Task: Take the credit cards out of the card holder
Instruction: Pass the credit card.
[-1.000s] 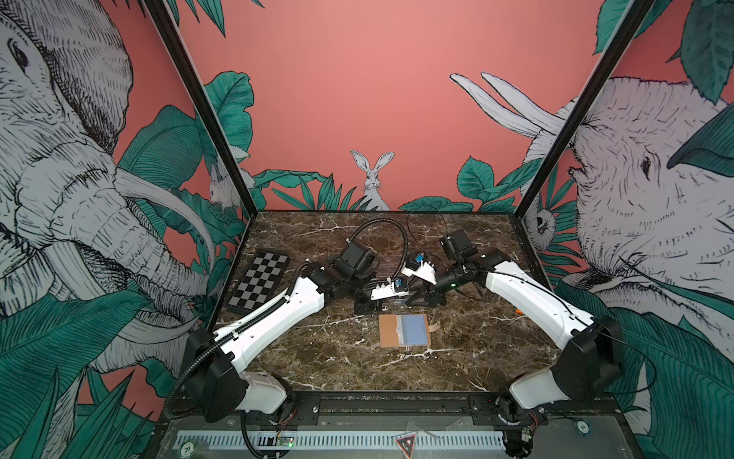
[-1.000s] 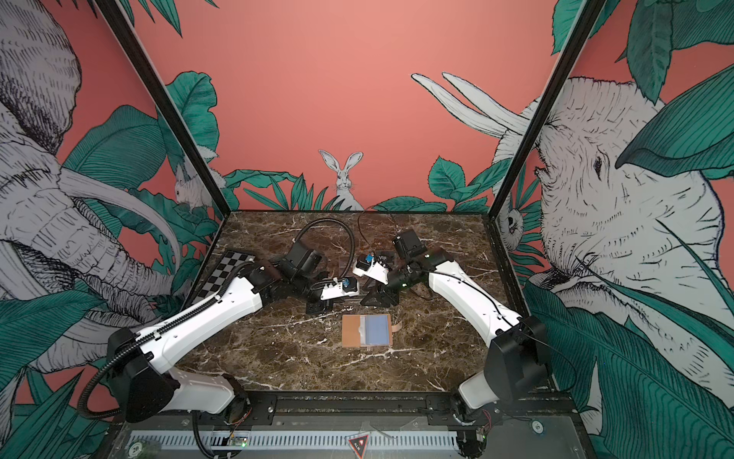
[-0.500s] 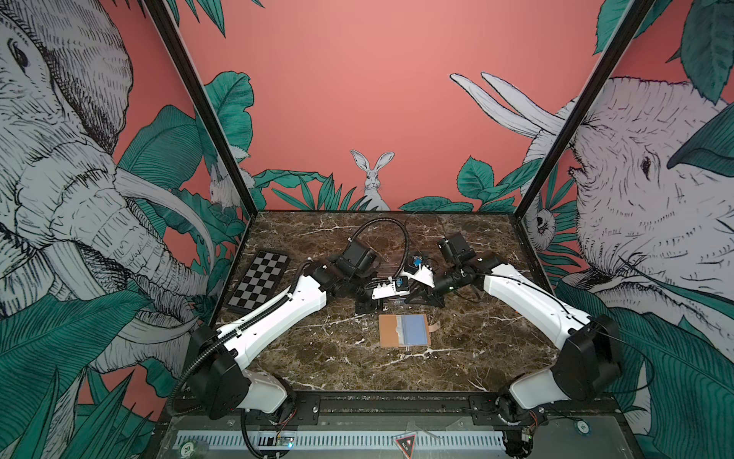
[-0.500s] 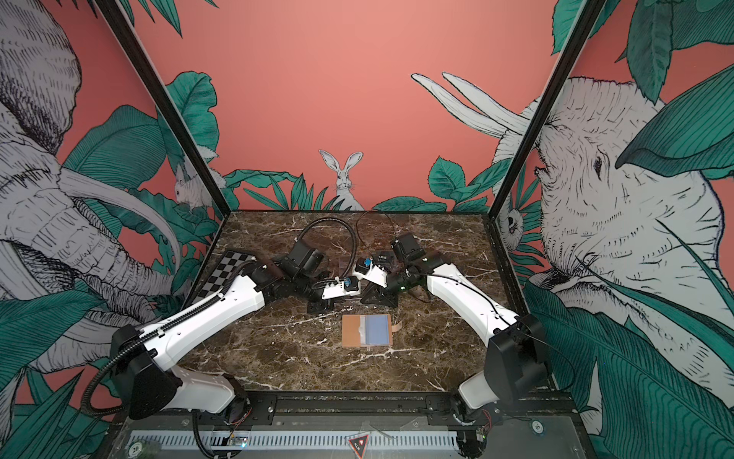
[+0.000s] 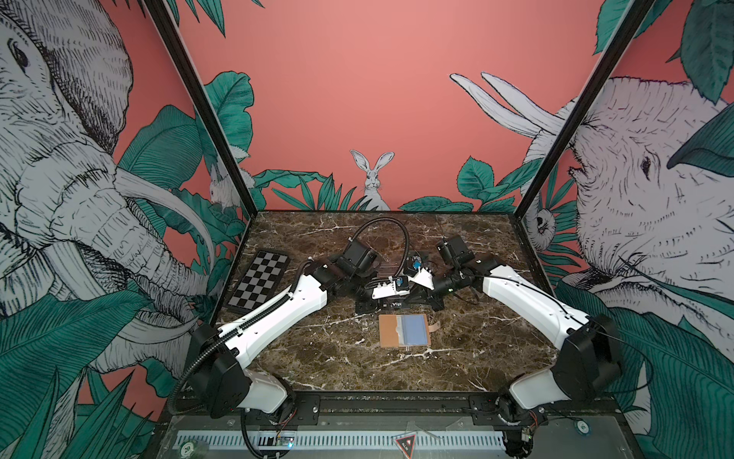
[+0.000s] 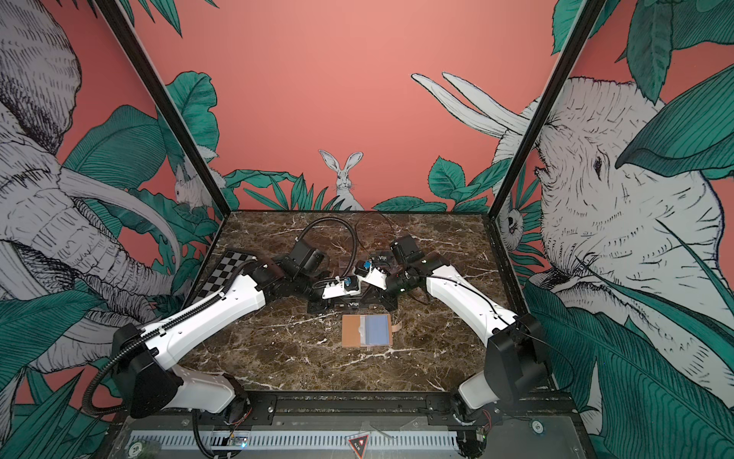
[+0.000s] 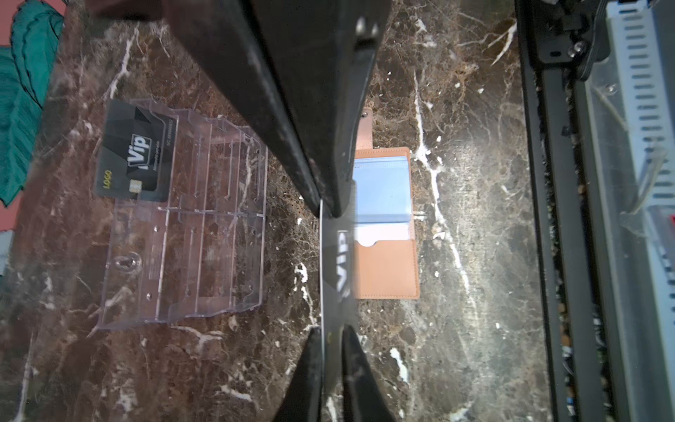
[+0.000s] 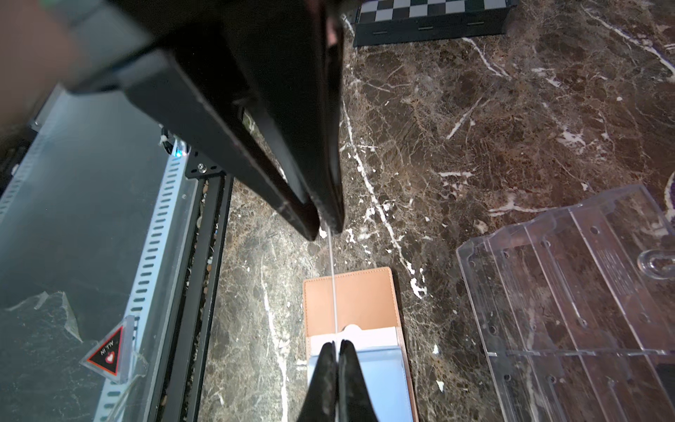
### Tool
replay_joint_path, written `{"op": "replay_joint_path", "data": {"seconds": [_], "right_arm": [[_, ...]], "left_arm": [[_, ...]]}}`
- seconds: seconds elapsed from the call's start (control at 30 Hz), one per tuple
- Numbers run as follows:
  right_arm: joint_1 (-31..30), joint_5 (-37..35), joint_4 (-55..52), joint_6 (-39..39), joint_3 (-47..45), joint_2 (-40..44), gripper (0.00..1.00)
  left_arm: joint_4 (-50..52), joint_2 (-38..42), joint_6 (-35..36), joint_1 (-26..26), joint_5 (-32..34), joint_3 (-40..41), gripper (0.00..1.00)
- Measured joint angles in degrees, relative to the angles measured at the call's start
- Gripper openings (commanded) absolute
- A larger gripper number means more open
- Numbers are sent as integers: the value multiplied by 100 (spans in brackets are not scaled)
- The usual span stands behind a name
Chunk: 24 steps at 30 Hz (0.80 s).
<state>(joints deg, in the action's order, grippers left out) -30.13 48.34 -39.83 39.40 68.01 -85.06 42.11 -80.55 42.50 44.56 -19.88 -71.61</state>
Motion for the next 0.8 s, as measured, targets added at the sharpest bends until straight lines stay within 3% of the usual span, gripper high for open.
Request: {"op": "replay_joint_path", "data": {"seconds": [0.2,0.5,0.8], "right_arm": [[35,-46,39,-35,-46,28,0],[400,-50,188,-39,-273,326,0],[780,42,363,-35,-323,520,0]], "left_arm": [[-656,275,-350,-33,192,190,72],[-2011,1475,-940,-197,442,737,94],[-2721,2111,-1241,-229,1309,699,99]]}}
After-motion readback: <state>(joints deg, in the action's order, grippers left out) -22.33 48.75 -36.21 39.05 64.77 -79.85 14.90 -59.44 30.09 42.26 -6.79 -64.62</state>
